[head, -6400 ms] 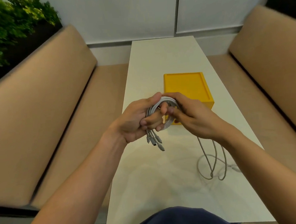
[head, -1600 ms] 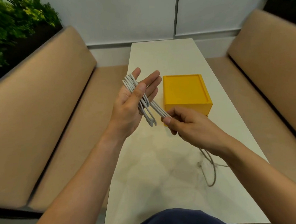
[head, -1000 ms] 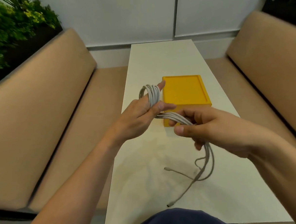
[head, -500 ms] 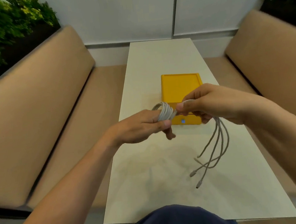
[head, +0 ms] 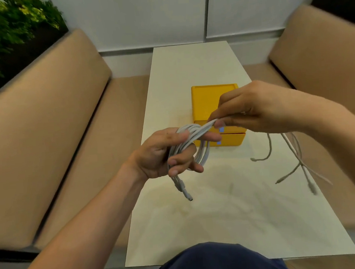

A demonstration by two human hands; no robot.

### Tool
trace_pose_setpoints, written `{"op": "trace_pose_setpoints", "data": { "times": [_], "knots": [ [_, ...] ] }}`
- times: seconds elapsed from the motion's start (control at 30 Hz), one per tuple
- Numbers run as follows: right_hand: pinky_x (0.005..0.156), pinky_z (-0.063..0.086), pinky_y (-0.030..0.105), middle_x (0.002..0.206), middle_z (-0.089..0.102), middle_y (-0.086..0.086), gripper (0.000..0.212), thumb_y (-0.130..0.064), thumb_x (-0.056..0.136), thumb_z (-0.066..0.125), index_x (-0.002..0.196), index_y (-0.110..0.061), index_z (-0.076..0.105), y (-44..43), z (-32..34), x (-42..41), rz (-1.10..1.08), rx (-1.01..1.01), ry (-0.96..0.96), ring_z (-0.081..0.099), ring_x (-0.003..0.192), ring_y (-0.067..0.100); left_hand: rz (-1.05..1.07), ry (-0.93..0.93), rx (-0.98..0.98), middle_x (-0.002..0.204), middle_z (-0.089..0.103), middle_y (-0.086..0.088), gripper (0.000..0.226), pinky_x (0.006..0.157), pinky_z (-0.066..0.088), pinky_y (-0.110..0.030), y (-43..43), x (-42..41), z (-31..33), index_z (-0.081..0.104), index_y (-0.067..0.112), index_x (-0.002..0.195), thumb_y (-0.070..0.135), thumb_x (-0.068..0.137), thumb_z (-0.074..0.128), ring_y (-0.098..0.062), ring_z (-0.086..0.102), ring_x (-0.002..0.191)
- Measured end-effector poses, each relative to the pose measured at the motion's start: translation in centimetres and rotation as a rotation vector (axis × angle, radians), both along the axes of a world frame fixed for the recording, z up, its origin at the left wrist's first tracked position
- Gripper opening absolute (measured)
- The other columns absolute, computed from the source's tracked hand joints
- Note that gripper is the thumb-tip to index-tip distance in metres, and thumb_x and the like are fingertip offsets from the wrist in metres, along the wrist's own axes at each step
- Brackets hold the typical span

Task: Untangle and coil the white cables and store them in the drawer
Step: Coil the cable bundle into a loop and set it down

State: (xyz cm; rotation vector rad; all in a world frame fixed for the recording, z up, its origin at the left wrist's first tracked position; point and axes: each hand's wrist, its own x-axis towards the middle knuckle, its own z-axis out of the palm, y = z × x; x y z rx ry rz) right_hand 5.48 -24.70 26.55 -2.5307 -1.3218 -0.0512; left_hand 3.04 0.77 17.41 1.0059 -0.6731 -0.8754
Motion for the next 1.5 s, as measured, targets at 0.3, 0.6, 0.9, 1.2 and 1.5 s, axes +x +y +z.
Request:
{"op": "trace_pose_setpoints", "data": {
  "times": [0.3, 0.6, 0.9, 1.2, 1.5],
  "knots": [
    [0.065, 0.050, 0.037, 0.085, 0.069, -0.004, 0.009, -0.041, 0.103, 0.054, 0.103, -0.036, 0.063, 1.5, -3.6, -1.6, -0.221, 0.356, 0.249, 0.061, 0.071, 0.017, 0.077, 0.099, -0.089, 0.073, 0.070, -0.007, 0.053, 0.090, 0.060, -0.041, 0.6, -0.1, -1.0, 0.047, -0.007, 0.145, 0.021, 0.102, 0.059, -0.024, 0.076, 0.074],
    [0.064, 0.052, 0.040, 0.087, 0.067, 0.008, 0.028, -0.044, 0.106, 0.049, 0.112, -0.030, 0.072, 4.9, -7.5, -1.5, -0.422, 0.665, 0.413, 0.057, 0.074, 0.015, 0.231, 0.131, -0.121, 0.057, 0.037, 0.007, 0.050, 0.057, 0.052, -0.023, 0.2, 0.4, -0.5, 0.055, -0.005, 0.139, 0.026, 0.100, 0.058, -0.004, 0.036, 0.041],
    [0.078, 0.054, 0.053, 0.089, 0.068, -0.013, 0.036, -0.057, 0.105, 0.037, 0.108, -0.037, 0.067, 5.6, -7.8, -1.6, -0.451, 0.574, 0.400, 0.063, 0.086, 0.016, 0.273, 0.166, -0.114, 0.055, 0.042, 0.008, 0.051, 0.039, 0.033, -0.014, 0.6, 0.8, -0.7, 0.059, -0.002, 0.136, 0.034, 0.106, 0.040, -0.006, 0.019, 0.037],
    [0.060, 0.038, 0.023, 0.086, 0.058, -0.013, 0.029, -0.033, 0.112, 0.039, 0.127, -0.037, 0.063, 5.8, -8.8, -2.4, -0.355, 0.752, 0.639, 0.046, 0.064, 0.004, 0.337, 0.131, -0.215, 0.070, 0.069, -0.001, 0.052, 0.065, 0.059, -0.023, -0.1, 0.5, -1.1, 0.056, -0.006, 0.139, 0.030, 0.101, 0.060, -0.004, 0.062, 0.051],
    [0.062, 0.040, 0.025, 0.075, 0.054, -0.028, 0.039, -0.041, 0.100, 0.051, 0.137, -0.032, 0.049, 6.9, -8.5, -2.8, -0.243, 0.730, 0.859, 0.042, 0.070, 0.006, 0.317, 0.134, -0.246, 0.057, 0.059, 0.006, 0.047, 0.063, 0.056, -0.022, 0.4, 0.9, -0.6, 0.051, -0.008, 0.141, 0.022, 0.105, 0.052, -0.001, 0.056, 0.044]
  ]
}}
